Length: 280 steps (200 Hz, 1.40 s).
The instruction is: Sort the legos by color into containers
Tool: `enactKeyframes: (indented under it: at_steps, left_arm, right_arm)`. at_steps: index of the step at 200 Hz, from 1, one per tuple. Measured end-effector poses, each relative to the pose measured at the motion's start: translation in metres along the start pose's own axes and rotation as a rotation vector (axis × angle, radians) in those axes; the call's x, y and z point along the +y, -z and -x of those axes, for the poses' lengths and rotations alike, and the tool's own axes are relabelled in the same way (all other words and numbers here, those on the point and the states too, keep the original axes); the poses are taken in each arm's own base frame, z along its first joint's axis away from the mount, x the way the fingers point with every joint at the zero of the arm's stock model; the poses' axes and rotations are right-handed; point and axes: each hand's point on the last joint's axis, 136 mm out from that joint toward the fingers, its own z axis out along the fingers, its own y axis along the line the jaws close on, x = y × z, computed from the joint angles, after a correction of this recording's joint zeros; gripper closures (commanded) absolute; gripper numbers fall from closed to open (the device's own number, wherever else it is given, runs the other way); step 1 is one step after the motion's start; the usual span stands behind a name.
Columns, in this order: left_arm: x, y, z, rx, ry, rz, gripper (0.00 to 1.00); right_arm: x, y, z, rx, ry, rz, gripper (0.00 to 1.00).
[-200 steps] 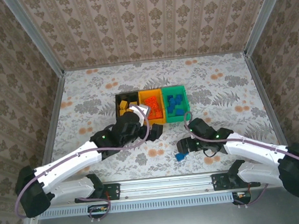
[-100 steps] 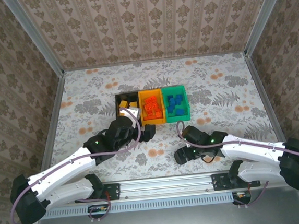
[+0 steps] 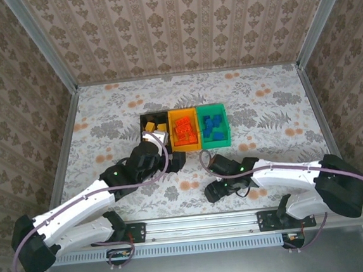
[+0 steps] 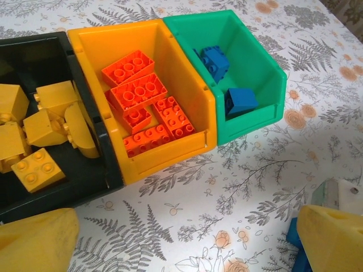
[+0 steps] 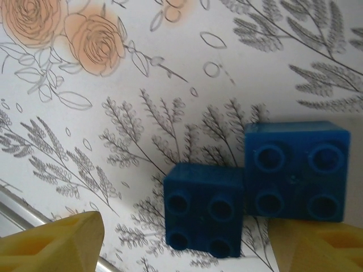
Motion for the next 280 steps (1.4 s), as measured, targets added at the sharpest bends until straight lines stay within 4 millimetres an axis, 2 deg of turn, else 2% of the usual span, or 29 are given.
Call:
enactKeyframes:
  at_steps: [35, 72, 143, 171, 203, 219, 256, 280]
  left_arm:
    - [0.004, 0.001, -0.003, 0.003, 0.012, 0.006, 0.00]
    - [0.007, 0.000, -0.005, 0.008, 0.019, 0.014, 0.00]
    - [0.011, 0.000, -0.008, 0.011, 0.025, 0.023, 0.00]
    - [0.015, 0.000, -0.013, 0.016, 0.026, 0.031, 0.00]
    - [0.020, 0.005, -0.015, 0.003, 0.041, 0.044, 0.00]
    - [0.022, 0.008, -0.015, -0.006, 0.049, 0.048, 0.00]
    - [0.030, 0.011, -0.020, -0.014, 0.071, 0.063, 0.00]
    - [0.033, 0.012, -0.026, -0.004, 0.083, 0.068, 0.00]
  right_arm:
    - [0.007, -0.010, 0.003, 0.016, 0.056, -0.039, 0.36]
    - [0.000, -0.014, 0.002, 0.030, 0.107, -0.138, 0.54]
    - [-0.003, -0.013, 0.004, 0.018, 0.140, -0.199, 0.63]
    - [0.005, 0.001, 0.015, -0.051, 0.142, -0.167, 0.63]
    - [0.015, 0.042, 0.041, -0.211, 0.136, -0.122, 0.63]
    - [0.015, 0.064, 0.061, -0.285, 0.118, -0.111, 0.63]
    - [-0.015, 0.104, 0.126, -0.433, -0.015, -0.136, 0.63]
    - [-0.035, 0.110, 0.173, -0.487, -0.092, -0.162, 0.63]
